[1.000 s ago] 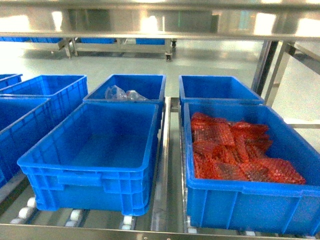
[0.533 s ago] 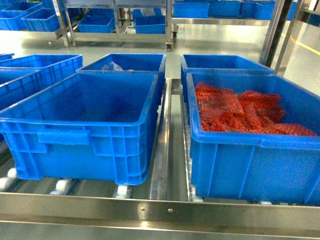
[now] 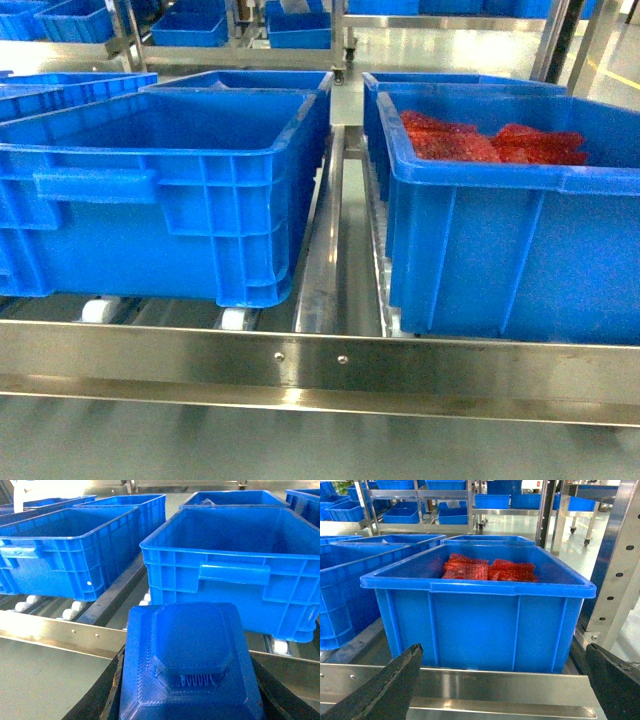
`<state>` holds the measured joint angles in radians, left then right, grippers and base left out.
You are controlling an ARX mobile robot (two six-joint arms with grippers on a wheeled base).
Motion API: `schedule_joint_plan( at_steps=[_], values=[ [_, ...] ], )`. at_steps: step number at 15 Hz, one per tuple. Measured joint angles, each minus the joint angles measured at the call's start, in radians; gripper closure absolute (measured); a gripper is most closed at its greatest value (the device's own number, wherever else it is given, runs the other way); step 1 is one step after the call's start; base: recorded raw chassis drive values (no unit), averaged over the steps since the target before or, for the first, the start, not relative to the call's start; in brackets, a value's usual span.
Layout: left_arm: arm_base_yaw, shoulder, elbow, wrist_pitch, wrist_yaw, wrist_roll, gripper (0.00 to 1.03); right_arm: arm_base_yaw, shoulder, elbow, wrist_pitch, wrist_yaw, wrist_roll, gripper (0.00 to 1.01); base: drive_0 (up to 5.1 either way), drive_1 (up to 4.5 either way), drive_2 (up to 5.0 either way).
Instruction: Pick blue part to blue bin on bottom shelf
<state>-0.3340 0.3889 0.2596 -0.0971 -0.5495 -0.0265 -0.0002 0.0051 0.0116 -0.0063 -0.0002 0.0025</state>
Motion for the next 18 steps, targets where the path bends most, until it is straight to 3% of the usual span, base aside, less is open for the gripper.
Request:
schedule_joint_plan(
  at_steps=[4,18],
  values=[
    [0.0,0.0,0.0,0.0,0.0,0.0,0.6,0.0,0.0,0.0,0.001,0.0,0.0,0.03,0.0,0.0,0.0],
    [0.0,0.001,0.0,0.002,-0.001,0.0,0.6,0.0,0.0,0.0,0.002,0.0,0.0,0.03,0.0,4.18,-4.3]
  ],
)
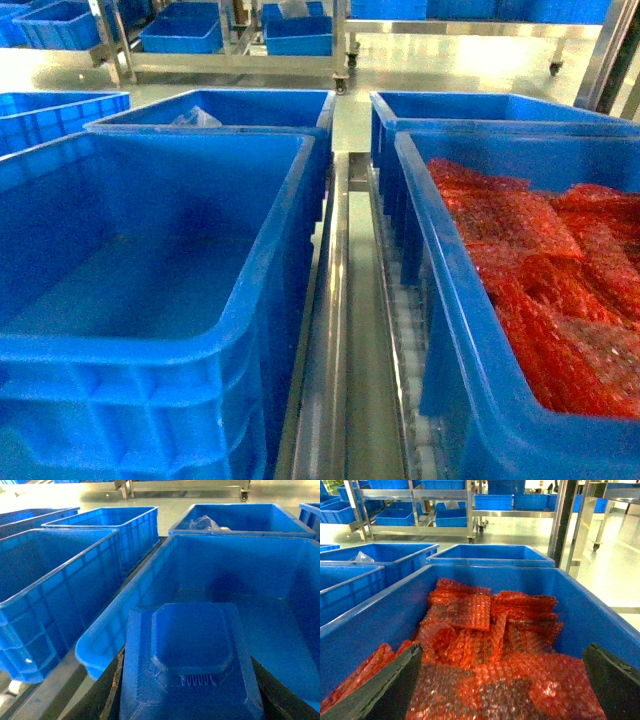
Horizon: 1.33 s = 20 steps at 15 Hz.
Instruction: Pick blue part to blue bin on bottom shelf
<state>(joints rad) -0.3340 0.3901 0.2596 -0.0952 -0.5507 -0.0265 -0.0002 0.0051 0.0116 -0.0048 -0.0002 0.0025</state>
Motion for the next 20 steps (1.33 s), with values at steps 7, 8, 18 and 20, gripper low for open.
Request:
schedule_joint_plan(
  at_steps=[7,8,18,20],
  values=[
    [-0.001,0.001,0.0,-0.002,0.002,0.0,0.6,0.0,0.0,0.0,0.0,0.0,0.0,0.03,0.0,0.6,-0.6],
    [-0.001,0.001,0.0,-0.001,0.002,0.0,0.6,0.0,0.0,0.0,-0.001,0.0,0.0,0.03,0.0,0.0,0.0],
    [-0.001,0.001,0.0,-0.001,0.002,0.0,0.6,0.0,0.0,0.0,0.0,0.0,0.0,0.03,0.0,0.0,0.0],
    [-0.001,0.001,0.0,-0.001,0.002,0.0,0.6,0.0,0.0,0.0,0.0,0.0,0.0,0.03,0.0,0.0,0.0]
  ],
)
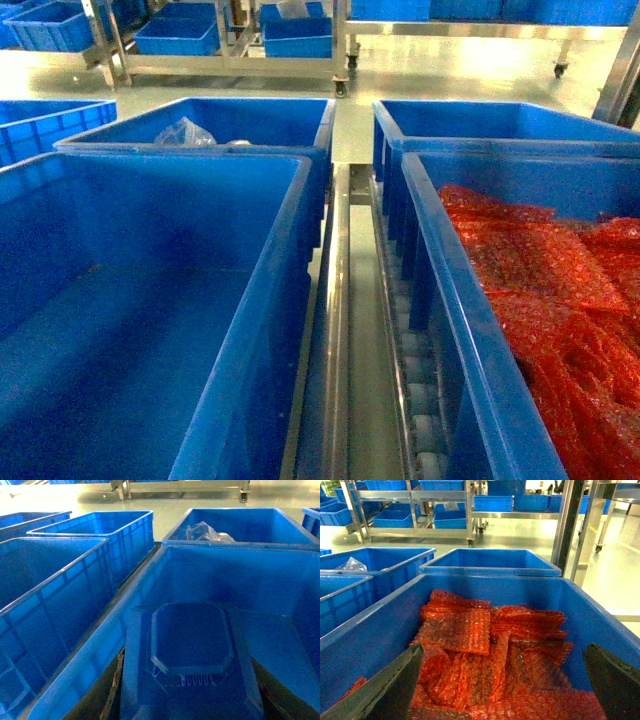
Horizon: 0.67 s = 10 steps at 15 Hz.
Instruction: Pick blue part to blue bin on bottom shelf
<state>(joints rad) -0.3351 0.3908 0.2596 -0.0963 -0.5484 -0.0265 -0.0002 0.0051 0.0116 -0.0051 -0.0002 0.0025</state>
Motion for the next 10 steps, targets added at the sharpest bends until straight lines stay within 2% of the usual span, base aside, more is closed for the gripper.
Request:
schedule_joint_plan(
  at_steps=[10],
  values=[
    [0.0,0.0,0.0,0.0,0.0,0.0,0.6,0.0,0.0,0.0,0.0,0.0,0.0,0.03,0.0,0.0,0.0]
  ],
)
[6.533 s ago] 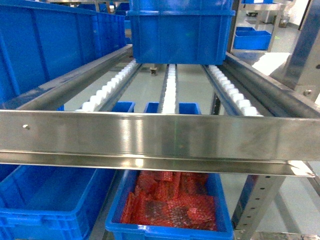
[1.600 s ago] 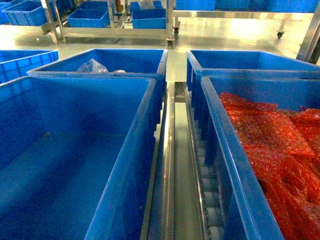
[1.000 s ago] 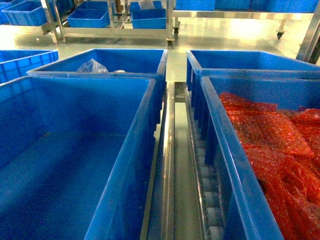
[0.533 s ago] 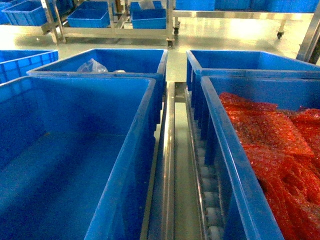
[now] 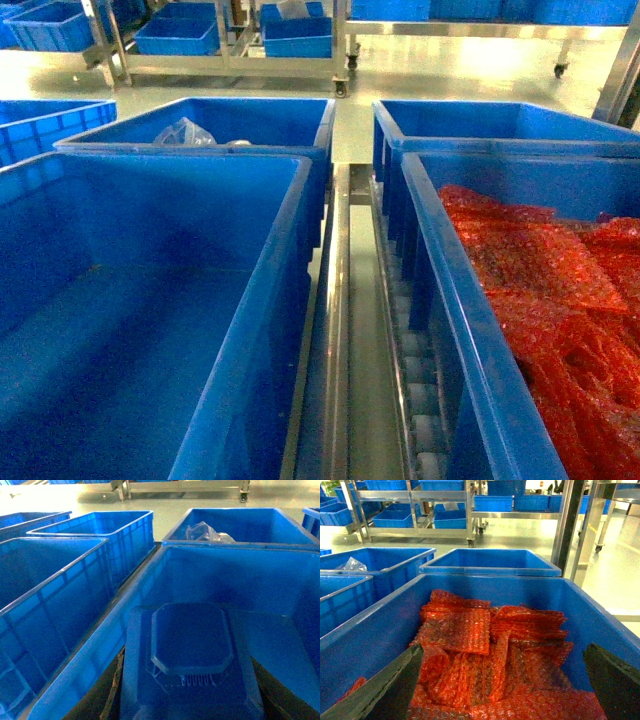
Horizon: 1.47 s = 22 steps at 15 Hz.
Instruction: Pick blue part to blue bin on bottom shelf
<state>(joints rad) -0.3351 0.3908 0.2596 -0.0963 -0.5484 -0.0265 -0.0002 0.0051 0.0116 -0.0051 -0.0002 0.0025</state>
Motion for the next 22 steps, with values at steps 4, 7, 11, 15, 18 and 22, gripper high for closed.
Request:
schedule_joint_plan(
  at_steps=[4,7,11,15,18,22],
  values=[
    [0.0,0.0,0.0,0.0,0.0,0.0,0.6,0.0,0.0,0.0,0.0,0.0,0.0,0.03,0.0,0.0,0.0],
    [0.0,0.0,0.0,0.0,0.0,0.0,0.6,0.0,0.0,0.0,0.0,0.0,0.0,0.03,0.0,0.0,0.0],
    [-0.062,0.087,-0.011,0.259,-0.002,-0.01,0.6,0.0,0.0,0.0,0.0,0.0,0.0,0.03,0.0,0.0,0.0],
    [-0.054,0.496,0.096,0.472,0.109,-0.086,0.46,0.0,0.0,0.0,0.0,0.0,0.0,0.03,0.0,0.0,0.0],
    [-0.047,0.507,0.074,0.553,0.132,-0.09,0.16,0.0,0.0,0.0,0.0,0.0,0.0,0.03,0.0,0.0,0.0],
    [0.093,0.365,-0.092,0.669,0.296,0.006,0.63,0.0,0.0,0.0,0.0,0.0,0.0,0.03,0.0,0.0,0.0]
  ],
)
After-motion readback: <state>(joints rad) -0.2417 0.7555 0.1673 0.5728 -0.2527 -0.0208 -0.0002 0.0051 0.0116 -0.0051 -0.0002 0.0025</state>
